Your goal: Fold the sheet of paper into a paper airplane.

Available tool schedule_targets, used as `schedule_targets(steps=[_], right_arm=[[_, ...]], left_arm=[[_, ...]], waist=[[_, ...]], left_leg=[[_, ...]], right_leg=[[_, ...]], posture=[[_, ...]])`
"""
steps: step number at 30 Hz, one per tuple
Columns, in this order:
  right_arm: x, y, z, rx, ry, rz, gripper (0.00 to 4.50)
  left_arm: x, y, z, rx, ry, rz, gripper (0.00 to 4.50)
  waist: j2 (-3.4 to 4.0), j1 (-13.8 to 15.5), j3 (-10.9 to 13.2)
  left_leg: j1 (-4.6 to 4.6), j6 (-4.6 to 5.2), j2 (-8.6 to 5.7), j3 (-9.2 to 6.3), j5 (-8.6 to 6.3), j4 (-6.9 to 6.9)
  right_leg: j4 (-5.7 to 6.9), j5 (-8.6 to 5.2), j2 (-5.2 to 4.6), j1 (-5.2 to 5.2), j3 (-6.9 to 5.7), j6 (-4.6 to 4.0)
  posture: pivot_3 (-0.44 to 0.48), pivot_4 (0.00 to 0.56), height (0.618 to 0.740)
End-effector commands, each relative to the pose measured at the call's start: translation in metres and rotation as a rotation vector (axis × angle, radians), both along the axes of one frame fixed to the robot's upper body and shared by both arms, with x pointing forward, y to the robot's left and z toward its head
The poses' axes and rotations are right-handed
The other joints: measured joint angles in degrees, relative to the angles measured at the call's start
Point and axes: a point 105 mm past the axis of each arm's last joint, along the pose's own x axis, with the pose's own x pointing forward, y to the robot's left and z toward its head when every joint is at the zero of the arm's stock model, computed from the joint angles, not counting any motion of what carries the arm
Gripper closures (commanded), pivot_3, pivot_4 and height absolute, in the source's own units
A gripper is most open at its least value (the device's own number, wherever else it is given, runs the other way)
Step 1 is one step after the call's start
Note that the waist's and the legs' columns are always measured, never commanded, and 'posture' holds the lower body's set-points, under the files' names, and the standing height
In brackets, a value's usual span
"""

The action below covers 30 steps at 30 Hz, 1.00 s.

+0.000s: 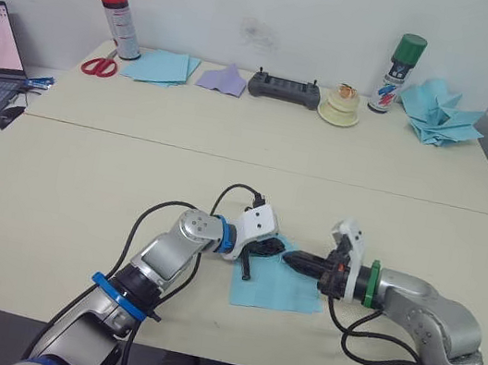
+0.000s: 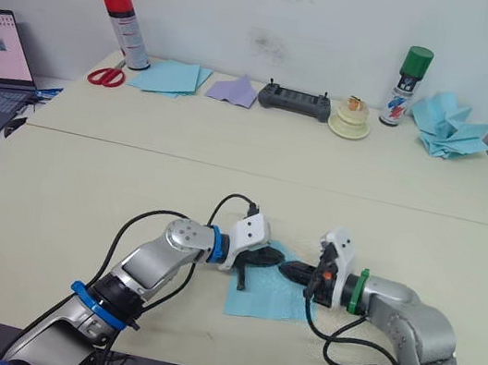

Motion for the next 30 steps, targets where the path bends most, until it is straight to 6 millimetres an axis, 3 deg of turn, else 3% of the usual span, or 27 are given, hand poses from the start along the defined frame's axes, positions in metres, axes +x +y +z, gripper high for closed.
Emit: schedule_targets(steps=[1, 6, 11, 16, 22, 27, 30], right_arm=[[0.021, -0.009, 0.003, -0.040, -0.081, -0.110, 4.45], [0.024, -0.007, -0.016, -0.142, -0.120, -0.107, 4.45], [0.005, -0.009, -0.036, -0.230, -0.077, -0.037, 4.45], [0.004, -0.034, -0.048, -0.337, -0.059, -0.116, 4.45], [-0.010, -0.051, -0.042, -0.314, -0.033, -0.122, 4.45], [-0.008, -0.032, -0.004, -0.102, -0.077, -0.061, 4.45], [-0.003, -0.021, 0.009, -0.052, -0.114, -0.031, 4.45]], left_arm=[[-0.004, 0.010, -0.023, 0.082, 0.042, 0.020, 4.50], [-0.005, 0.008, -0.023, 0.081, 0.039, 0.017, 4.50], [-0.005, 0.006, -0.023, 0.078, 0.036, 0.016, 4.50], [-0.005, 0.003, -0.023, 0.077, 0.034, 0.008, 4.50], [-0.003, 0.002, -0.022, 0.073, 0.031, 0.002, 4.50], [-0.003, 0.006, -0.024, 0.080, 0.030, 0.000, 4.50], [-0.002, 0.007, -0.024, 0.083, 0.028, 0.001, 4.50]], waist=[[0.00, -0.05, 0.00], [0.00, -0.01, 0.00], [0.00, 0.07, -0.01], [0.01, 0.07, -0.03], [0.00, 0.06, -0.02], [-0.02, -0.14, 0.01], [0.03, -0.18, 0.02]], left_leg=[[0.01, 0.00, 0.00, 0.00, 0.00, 0.00], [-0.01, 0.00, 0.00, 0.01, 0.00, -0.01], [-0.05, 0.00, 0.00, 0.01, 0.00, -0.01], [0.10, 0.00, -0.01, -0.03, 0.00, -0.01], [0.54, 0.00, -0.20, -0.23, -0.01, -0.04], [0.55, 0.00, -0.36, -0.50, -0.01, -0.07], [0.56, 0.01, -0.50, -0.72, -0.01, -0.09]], right_leg=[[0.00, 0.00, 0.00, 0.00, 0.00, 0.00], [-0.01, 0.00, 0.00, -0.01, 0.01, 0.00], [-0.01, 0.00, 0.00, -0.03, 0.01, 0.00], [-0.02, -0.01, 0.00, 0.14, -0.02, 0.01], [-0.15, -0.14, -0.01, 0.72, 0.09, 0.07], [-0.12, -0.14, -0.01, 0.73, 0.09, 0.08], [-0.10, -0.14, -0.01, 0.73, 0.09, 0.09]], posture=[[0.000, 0.150, 0.740], [0.000, 0.150, 0.740], [0.000, 0.150, 0.740], [0.000, 0.150, 0.740], [0.000, 0.150, 0.740], [0.000, 0.150, 0.740], [0.000, 0.150, 0.740]])
